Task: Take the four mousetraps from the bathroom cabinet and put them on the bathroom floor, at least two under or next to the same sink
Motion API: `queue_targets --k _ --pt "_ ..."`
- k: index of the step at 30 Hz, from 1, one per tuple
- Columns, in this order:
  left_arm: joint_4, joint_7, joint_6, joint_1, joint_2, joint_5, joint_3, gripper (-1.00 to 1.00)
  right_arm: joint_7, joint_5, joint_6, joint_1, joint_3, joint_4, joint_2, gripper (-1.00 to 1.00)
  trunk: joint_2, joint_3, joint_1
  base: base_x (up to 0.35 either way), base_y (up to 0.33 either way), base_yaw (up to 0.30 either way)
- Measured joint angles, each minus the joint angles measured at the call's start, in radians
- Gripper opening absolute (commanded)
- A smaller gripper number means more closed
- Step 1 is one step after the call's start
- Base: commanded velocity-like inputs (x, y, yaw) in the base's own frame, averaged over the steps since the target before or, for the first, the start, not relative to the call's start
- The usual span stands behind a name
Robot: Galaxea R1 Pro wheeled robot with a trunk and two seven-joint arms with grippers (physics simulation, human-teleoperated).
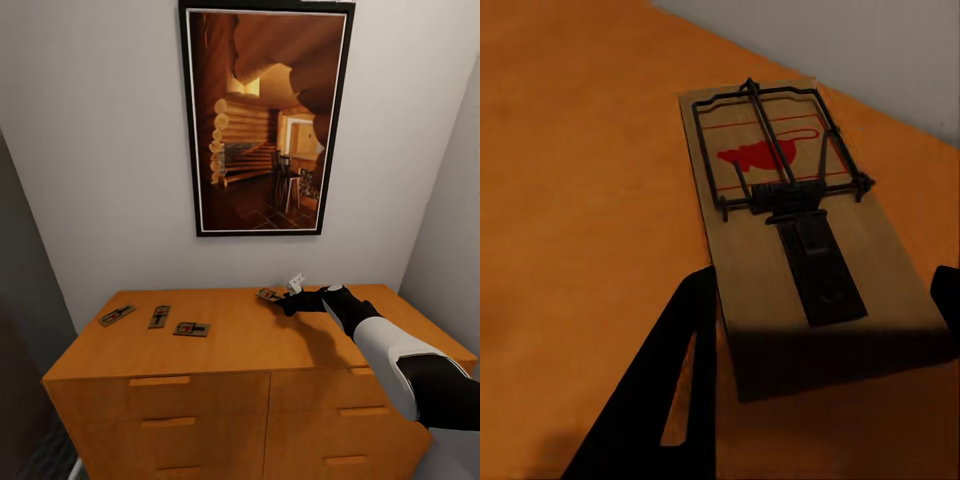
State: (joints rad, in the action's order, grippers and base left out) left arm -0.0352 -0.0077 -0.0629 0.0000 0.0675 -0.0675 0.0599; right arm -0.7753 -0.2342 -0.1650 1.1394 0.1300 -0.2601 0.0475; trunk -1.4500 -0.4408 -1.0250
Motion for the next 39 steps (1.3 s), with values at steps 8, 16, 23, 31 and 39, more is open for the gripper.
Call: queue_targets --k 8,16,23,31,39 --pt "0.0 0.0 0.0 0.0 0.0 0.0 0.0 1.0 0.0 -0.002 -0.047 0.0 -0.001 -0.01 0.001 -1.0 0.0 0.0 0.0 -0.294 0.096 0.0" --pt "0.0 0.0 0.0 0.0 -0.001 0.001 0.0 1.0 0.0 -0.002 -0.075 0.0 0.0 -0.067 0.003 -1.0 0.0 0.0 0.0 -0.324 0.012 0.0" --pt "0.0 0.0 0.0 0.0 -0.001 0.0 0.0 1.0 0.0 -0.001 -0.077 0.0 0.002 -0.071 0.002 -1.0 0.0 0.0 0.0 -0.331 0.001 0.0" --pt "0.0 0.0 0.0 0.0 -0.002 0.0 0.0 1.0 0.001 -0.003 -0.077 0.0 0.003 -0.071 0.001 -1.0 0.0 0.0 0.0 -0.332 0.0 0.0" --pt "0.0 0.0 0.0 0.0 -0.002 0.0 0.0 1.0 0.003 -0.003 -0.077 0.0 0.005 -0.068 0.002 -1.0 0.0 0.0 0.0 -0.332 0.0 0.0"
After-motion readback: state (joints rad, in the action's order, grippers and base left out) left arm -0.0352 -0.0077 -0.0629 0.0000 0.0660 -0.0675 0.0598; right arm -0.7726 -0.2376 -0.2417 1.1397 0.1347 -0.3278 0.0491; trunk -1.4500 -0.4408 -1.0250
